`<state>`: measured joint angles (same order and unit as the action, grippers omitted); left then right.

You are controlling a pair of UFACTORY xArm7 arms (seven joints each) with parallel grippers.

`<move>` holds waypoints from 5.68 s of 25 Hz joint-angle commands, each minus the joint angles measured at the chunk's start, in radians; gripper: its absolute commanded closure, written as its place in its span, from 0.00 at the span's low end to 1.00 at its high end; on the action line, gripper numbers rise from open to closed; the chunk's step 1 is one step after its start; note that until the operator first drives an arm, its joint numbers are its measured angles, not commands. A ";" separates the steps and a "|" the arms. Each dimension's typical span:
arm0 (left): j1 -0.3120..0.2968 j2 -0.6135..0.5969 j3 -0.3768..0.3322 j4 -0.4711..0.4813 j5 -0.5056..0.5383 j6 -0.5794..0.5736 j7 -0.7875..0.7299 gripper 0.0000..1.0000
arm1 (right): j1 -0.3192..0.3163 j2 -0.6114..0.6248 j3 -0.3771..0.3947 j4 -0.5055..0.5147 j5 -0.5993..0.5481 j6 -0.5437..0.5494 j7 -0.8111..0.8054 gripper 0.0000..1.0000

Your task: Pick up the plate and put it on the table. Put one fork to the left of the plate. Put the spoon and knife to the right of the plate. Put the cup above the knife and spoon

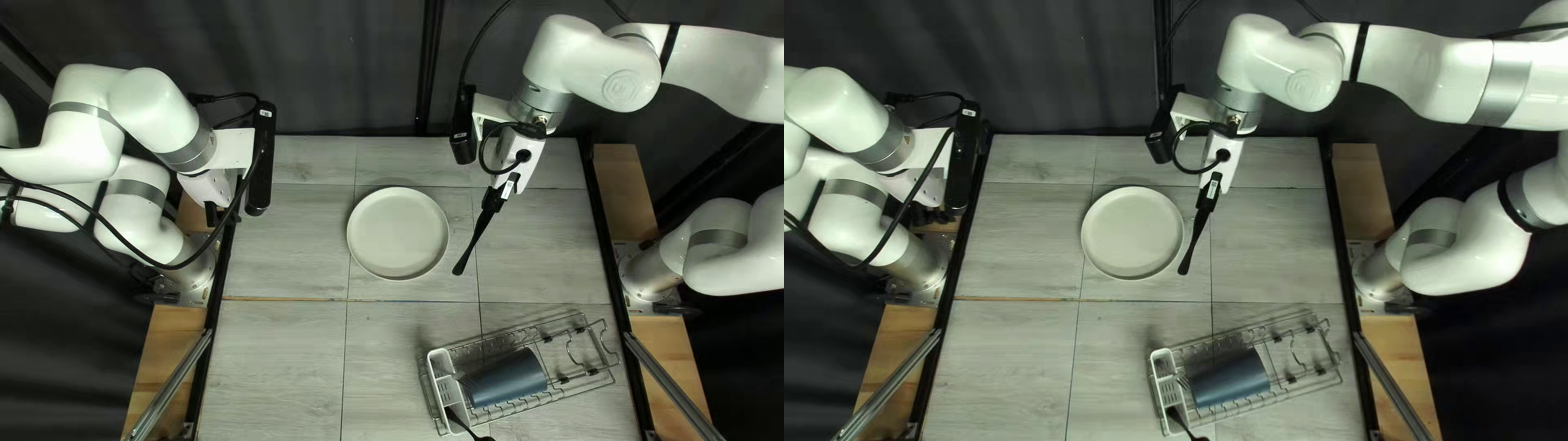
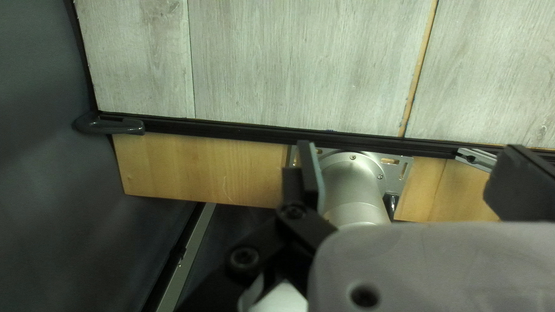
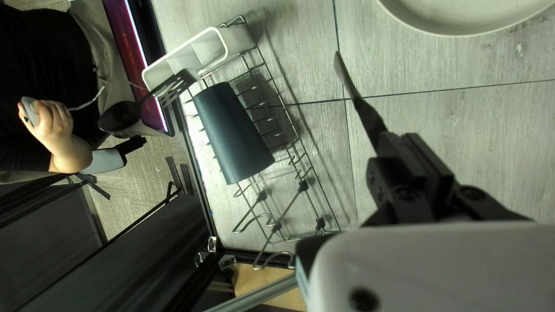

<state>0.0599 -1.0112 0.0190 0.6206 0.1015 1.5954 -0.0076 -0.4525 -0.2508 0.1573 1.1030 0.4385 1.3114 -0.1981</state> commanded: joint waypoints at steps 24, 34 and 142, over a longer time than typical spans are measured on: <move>0.000 0.000 0.000 0.000 0.000 0.000 0.000 0.00 | -0.042 -0.074 -0.047 -0.353 0.459 -0.595 0.099 1.00; 0.000 0.000 0.000 0.000 0.000 0.000 0.000 0.00 | -0.042 -0.074 -0.047 -0.353 0.459 -0.595 0.099 1.00; 0.624 0.966 -0.659 0.106 1.177 -1.113 -1.495 0.88 | -0.042 -0.074 -0.047 -0.353 0.459 -0.595 0.099 1.00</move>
<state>0.6816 -0.0392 -0.6410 0.7324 1.2660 0.4805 -1.4948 -0.4949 -0.3252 0.1106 0.7505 0.8974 0.7164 -0.0990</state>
